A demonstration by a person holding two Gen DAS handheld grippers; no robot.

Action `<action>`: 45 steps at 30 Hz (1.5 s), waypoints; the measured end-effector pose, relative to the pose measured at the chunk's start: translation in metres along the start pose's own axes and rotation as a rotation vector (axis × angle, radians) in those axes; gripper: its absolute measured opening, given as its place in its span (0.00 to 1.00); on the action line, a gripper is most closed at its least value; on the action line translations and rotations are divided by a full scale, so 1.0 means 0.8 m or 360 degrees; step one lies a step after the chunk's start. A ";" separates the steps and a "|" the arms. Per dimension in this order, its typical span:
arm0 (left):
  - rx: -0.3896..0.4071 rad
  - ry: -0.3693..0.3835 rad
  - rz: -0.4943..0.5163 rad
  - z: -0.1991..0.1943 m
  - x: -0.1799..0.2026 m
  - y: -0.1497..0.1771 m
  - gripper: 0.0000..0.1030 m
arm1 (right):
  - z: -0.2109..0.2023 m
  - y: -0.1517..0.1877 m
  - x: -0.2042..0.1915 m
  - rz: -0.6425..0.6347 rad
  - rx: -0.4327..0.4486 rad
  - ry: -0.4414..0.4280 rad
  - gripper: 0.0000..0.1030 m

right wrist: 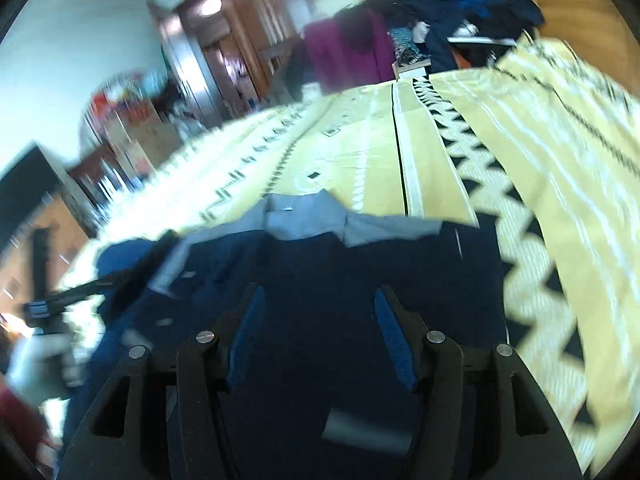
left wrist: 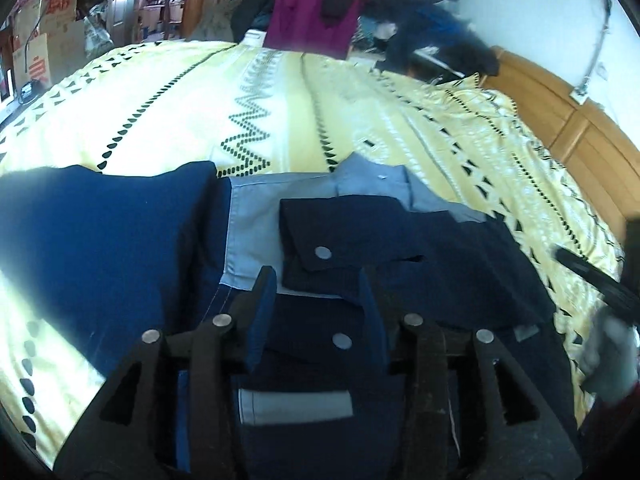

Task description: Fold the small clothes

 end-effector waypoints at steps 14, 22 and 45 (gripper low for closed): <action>-0.0048 0.0098 -0.0102 -0.007 -0.034 0.029 0.47 | 0.052 -0.012 -0.079 -0.0298 -0.0024 -0.0022 0.61; 0.0043 0.0081 -0.0152 -0.030 -0.062 0.041 0.51 | 0.119 0.021 -0.249 -0.0867 -0.0174 -0.0403 0.42; 0.0081 0.0234 -0.0260 -0.032 -0.085 0.059 0.60 | 0.172 0.018 -0.297 -0.0742 -0.0254 -0.0595 0.10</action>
Point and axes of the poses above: each gripper's, at about its wrist camera, not at the fingertips, and z roughly the way its jaws point, x to its right, y to its underside, the point moved 4 cm from there along z, roughly the way its jaws point, and after that the axes turned 3 degrees about y, right-handed, at the moved point
